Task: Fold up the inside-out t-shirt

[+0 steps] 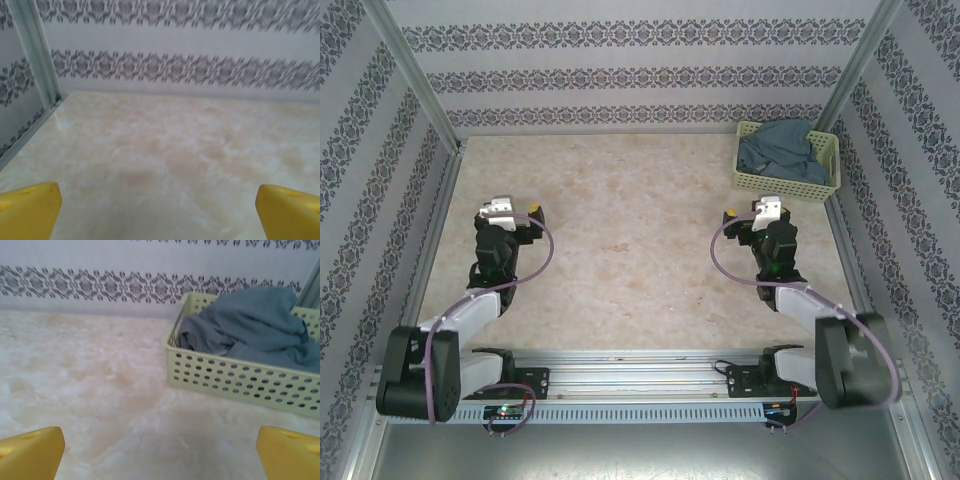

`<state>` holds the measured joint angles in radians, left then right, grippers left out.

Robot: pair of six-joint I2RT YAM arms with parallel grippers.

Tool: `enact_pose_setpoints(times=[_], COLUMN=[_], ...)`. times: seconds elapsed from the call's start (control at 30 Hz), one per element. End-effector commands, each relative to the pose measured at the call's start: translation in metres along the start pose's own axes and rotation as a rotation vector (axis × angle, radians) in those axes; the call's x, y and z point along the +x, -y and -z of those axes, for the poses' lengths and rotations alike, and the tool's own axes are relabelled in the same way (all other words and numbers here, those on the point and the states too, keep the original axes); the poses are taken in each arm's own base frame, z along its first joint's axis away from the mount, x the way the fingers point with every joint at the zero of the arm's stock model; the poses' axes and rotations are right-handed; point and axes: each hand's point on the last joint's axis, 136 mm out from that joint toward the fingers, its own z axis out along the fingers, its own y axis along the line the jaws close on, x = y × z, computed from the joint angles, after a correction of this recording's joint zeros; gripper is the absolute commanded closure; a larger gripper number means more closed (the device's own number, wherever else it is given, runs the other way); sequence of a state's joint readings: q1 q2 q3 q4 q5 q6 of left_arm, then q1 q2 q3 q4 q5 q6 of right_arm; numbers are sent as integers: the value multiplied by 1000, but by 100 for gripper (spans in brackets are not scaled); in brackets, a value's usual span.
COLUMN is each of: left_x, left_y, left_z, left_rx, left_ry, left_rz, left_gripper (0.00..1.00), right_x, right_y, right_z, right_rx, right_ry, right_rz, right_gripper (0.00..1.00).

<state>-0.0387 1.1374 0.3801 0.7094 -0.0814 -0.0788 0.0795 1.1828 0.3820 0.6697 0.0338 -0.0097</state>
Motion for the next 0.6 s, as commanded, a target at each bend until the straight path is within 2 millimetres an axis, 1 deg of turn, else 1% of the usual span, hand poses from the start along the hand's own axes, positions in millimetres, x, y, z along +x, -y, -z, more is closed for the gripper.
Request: enact_pose_setpoints(times=[0.0, 0.03, 0.07, 0.1, 0.13, 0.17, 0.23, 0.27, 0.33, 0.43, 0.47, 0.57], left_x=[-26, -33, -39, -42, -43, -42, -29, -21, -16, -12, -12, -22], left_y=[14, 12, 8, 2, -3, -11, -26, -30, -21, -11, -5, 10], left_z=[6, 8, 10, 12, 14, 17, 25, 29, 27, 22, 20, 15], left_rx=[68, 55, 33, -3, -40, -93, -211, -250, -196, -108, -48, 93], left_ry=[10, 10, 7, -3, -17, -41, -120, -173, -222, -196, -175, -110], left_rz=[146, 195, 260, 328, 387, 451, 567, 603, 628, 690, 710, 738], left_gripper=[0, 0, 0, 0, 0, 0, 0, 0, 0, 0, 0, 0], right_x=[-34, -47, -65, -77, -84, -90, -88, -87, -84, -91, -91, -92], right_y=[-2, -5, -10, -13, -14, -7, 12, 22, 33, 32, 33, 39], right_z=[11, 15, 19, 24, 29, 34, 42, 46, 50, 50, 49, 41], right_rx=[-3, -21, -52, -74, -78, -42, 76, 119, 132, 79, 85, 123], right_ry=[-6, -6, -6, -17, -32, -53, -82, -74, -39, 16, 11, -19], right_rz=[-64, -92, -118, -150, -184, -243, -358, -408, -498, -526, -521, -507], right_gripper=[2, 2, 2, 2, 2, 2, 2, 2, 2, 2, 2, 2])
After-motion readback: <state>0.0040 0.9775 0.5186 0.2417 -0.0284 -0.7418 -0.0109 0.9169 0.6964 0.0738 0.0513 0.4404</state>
